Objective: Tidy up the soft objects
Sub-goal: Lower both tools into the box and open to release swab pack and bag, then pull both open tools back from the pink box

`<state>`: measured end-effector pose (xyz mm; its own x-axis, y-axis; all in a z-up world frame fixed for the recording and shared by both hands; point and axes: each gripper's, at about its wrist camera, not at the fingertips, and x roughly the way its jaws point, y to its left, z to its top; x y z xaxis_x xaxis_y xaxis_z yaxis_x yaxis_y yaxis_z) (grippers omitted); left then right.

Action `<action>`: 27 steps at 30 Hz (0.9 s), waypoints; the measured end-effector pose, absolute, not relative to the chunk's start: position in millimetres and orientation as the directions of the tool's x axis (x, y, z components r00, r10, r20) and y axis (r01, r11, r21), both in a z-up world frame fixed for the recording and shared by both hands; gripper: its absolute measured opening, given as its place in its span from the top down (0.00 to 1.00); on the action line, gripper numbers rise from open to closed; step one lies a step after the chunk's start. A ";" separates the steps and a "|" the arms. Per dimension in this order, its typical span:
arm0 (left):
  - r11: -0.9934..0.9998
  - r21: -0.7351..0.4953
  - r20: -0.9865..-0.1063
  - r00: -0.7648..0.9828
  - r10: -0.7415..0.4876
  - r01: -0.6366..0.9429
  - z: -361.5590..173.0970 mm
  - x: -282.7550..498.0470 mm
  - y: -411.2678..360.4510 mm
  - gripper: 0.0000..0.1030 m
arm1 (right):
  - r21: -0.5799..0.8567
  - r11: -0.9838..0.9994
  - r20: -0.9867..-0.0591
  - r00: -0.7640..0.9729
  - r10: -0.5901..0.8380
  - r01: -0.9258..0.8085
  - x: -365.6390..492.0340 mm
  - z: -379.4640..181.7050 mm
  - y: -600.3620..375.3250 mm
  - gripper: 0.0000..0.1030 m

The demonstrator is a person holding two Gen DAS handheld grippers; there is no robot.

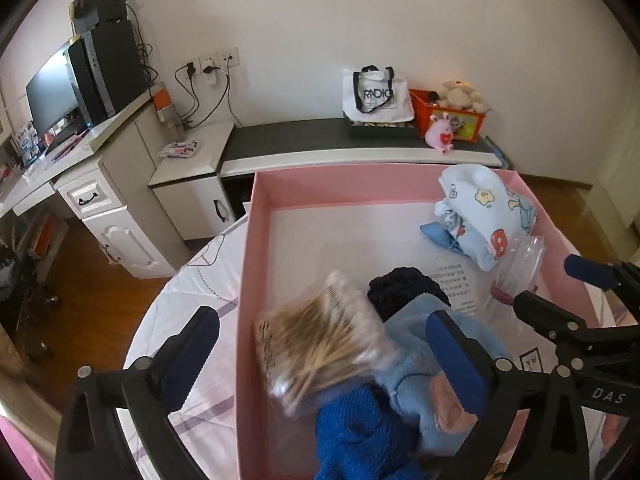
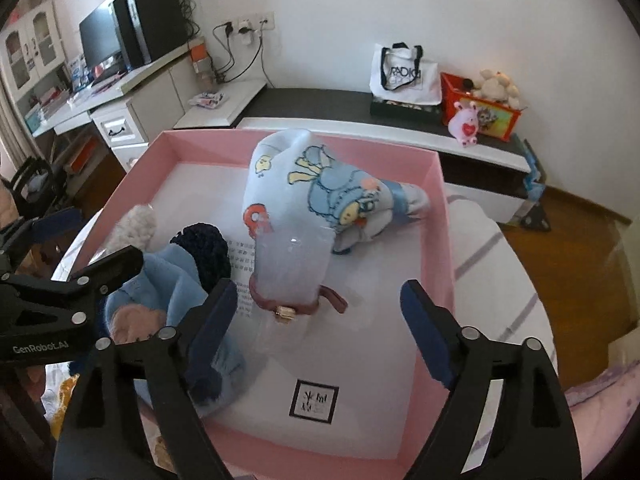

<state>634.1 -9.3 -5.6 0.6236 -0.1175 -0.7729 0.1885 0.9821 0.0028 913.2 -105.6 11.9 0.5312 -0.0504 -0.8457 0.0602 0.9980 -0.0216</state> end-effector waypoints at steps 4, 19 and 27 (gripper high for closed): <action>0.984 0.005 -0.784 0.611 -0.108 0.180 -13.1 625.8 -13.6 0.00 | -0.053 0.995 -0.837 0.539 -0.093 0.089 909.5 14.1 -107.3 0.06; 0.988 -0.027 -0.793 0.599 -0.114 0.152 -4.7 588.1 -7.6 0.00 | -0.038 0.994 -0.852 0.516 -0.086 0.102 908.5 11.1 -109.0 0.03; 0.988 -0.017 -0.777 0.620 -0.111 0.156 8.6 562.9 -7.7 0.00 | -0.037 0.994 -0.841 0.534 -0.087 0.103 892.2 20.8 -105.9 0.02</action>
